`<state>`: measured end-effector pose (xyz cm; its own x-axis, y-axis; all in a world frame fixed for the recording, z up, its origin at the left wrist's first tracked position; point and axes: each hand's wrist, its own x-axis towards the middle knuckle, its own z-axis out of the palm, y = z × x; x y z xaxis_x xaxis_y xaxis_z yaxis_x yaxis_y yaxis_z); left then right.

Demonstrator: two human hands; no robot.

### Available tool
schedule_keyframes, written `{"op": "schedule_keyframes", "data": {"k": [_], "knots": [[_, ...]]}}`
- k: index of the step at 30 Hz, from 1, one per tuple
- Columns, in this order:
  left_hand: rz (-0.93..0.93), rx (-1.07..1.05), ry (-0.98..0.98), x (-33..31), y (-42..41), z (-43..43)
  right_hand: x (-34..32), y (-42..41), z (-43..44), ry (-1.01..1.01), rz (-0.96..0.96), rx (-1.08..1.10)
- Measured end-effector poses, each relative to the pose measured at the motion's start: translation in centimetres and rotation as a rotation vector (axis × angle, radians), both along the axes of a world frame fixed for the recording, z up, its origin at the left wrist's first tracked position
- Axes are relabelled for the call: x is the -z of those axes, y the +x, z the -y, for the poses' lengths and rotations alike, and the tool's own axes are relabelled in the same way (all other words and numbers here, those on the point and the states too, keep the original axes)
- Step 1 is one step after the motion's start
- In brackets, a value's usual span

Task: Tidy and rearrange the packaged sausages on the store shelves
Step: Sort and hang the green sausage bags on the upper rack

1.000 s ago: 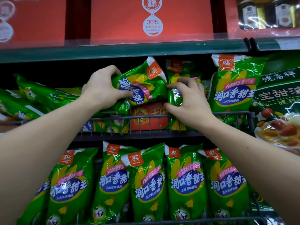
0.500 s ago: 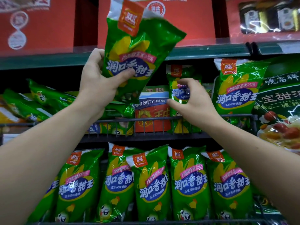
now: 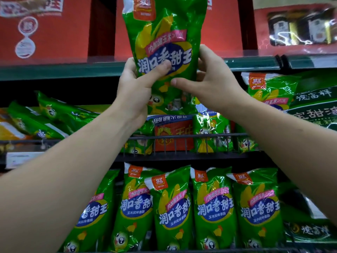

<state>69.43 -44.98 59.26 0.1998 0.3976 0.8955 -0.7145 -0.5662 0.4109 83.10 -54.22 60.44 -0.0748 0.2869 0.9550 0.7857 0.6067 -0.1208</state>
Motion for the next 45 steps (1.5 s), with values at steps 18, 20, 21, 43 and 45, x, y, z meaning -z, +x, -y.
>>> {"op": "schedule_keyframes", "data": {"k": [18, 20, 21, 43, 45], "knots": [[-0.381, -0.166, 0.051, -1.0, -0.9, -4.5, 1.5, 1.2, -3.5, -0.056, -0.201, 0.239], [-0.39, -0.198, 0.046, -0.7, -0.8, -5.1, 1.9, 1.3, -4.1, -0.096, -0.218, 0.24], [-0.4, -0.218, 0.048, -0.6, -0.8, -5.3, 2.1, 1.3, -4.4, -0.11, -0.223, 0.238], [-0.714, -0.611, 0.121, 0.1, 1.0, -5.6, 5.2, 2.2, -4.2, -0.316, -0.137, 0.597], [-0.722, -0.635, 0.123, 0.0, 1.2, -5.7, 5.4, 2.5, -4.4, -0.283, -0.13, 0.614]]}}
